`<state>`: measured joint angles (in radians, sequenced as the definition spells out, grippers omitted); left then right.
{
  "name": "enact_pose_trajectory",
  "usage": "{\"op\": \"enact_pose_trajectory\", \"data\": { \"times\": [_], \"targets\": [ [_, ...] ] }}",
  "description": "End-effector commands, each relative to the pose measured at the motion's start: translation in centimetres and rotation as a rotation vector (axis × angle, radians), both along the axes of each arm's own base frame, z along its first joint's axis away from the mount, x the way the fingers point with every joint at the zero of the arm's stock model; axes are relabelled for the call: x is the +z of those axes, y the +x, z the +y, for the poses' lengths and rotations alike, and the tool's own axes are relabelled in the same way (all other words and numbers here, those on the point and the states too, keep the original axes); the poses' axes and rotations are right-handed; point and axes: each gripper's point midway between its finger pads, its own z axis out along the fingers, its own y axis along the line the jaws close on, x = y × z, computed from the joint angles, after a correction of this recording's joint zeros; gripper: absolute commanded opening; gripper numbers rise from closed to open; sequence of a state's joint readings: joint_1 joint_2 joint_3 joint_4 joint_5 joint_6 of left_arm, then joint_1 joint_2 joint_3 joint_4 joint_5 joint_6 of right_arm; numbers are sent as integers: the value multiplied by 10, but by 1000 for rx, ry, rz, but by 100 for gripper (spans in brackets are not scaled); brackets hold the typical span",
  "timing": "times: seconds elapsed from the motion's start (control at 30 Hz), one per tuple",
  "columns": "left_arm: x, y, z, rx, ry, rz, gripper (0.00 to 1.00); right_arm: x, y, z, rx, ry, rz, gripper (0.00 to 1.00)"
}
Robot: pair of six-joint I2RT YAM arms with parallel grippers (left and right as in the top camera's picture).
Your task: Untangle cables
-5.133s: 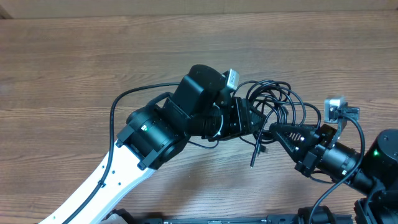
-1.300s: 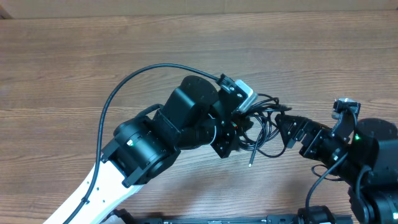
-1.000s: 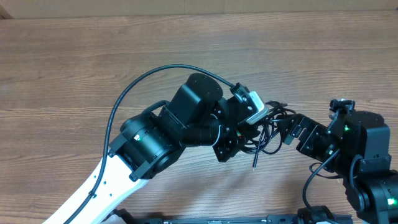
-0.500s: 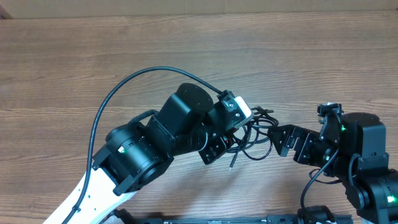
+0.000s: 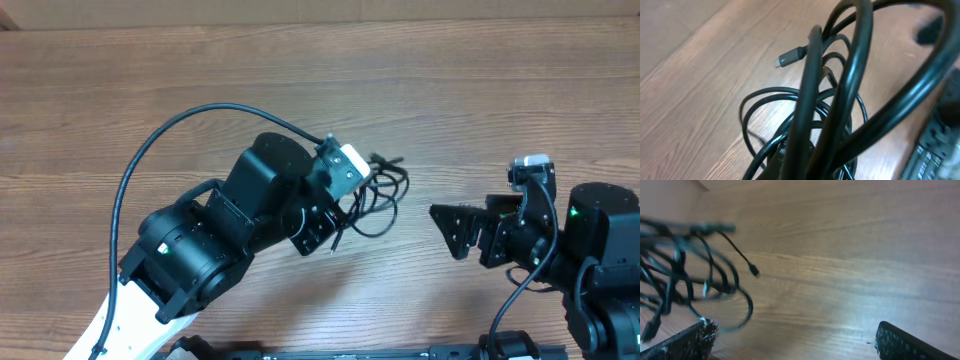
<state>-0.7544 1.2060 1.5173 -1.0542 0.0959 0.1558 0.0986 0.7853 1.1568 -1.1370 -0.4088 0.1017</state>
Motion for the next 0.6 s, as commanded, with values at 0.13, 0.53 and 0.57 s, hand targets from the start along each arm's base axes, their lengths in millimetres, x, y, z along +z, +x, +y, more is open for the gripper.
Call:
{"op": "enact_pose_trajectory", "data": {
  "times": [0.13, 0.53, 0.57],
  "targets": [
    [0, -50, -20, -345, -32, 70, 4, 46, 11, 14, 160, -56, -279, 100],
    [5, -34, -22, -276, -40, 31, 4, 38, -20, 40, 408, -26, -282, 100],
    [5, -34, -22, -275, -44, 31, 4, 40, -21, 42, 419, -16, -288, 100]
  ]
}}
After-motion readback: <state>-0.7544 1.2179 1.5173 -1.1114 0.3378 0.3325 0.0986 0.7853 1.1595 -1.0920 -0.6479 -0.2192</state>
